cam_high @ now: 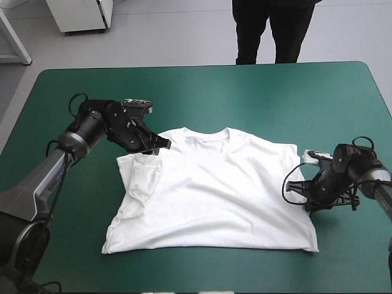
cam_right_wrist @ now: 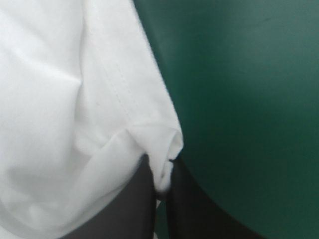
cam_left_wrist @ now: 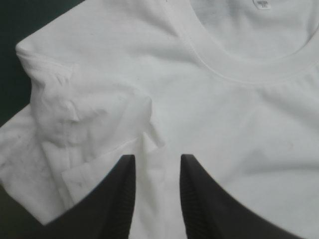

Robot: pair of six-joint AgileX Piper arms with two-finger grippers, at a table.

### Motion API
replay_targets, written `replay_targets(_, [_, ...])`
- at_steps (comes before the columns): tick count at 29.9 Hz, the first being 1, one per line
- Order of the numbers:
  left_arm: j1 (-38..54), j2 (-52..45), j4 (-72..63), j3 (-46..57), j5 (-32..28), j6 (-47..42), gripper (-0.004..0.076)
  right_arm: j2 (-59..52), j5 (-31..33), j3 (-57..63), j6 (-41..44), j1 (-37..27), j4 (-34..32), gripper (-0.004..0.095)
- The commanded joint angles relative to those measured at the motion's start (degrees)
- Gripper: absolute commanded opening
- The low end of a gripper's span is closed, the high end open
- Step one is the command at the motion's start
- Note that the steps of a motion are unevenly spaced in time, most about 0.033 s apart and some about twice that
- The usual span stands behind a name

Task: Fold the cloth

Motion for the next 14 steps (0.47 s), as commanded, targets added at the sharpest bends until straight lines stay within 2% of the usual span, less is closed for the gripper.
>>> replay_targets(1, [-0.19, -2.74, -1.28, -1.69, -1.66, -0.18, 0.0226, -1.35, -0.86, -2.03, -0.56, -0.5, -0.95, -0.0013])
replay_targets(8, [-0.19, -2.74, -1.28, -1.69, -1.98, -0.18, 0.0226, -5.69, 4.08, -8.16, -2.54, 0.05, -0.2, -0.0013])
replay_targets(14, [-0.19, -2.74, -1.28, -1.69, -2.66, -0.18, 0.0225, -7.39, 7.69, -10.76, -5.44, 4.34, 7.33, -0.0013])
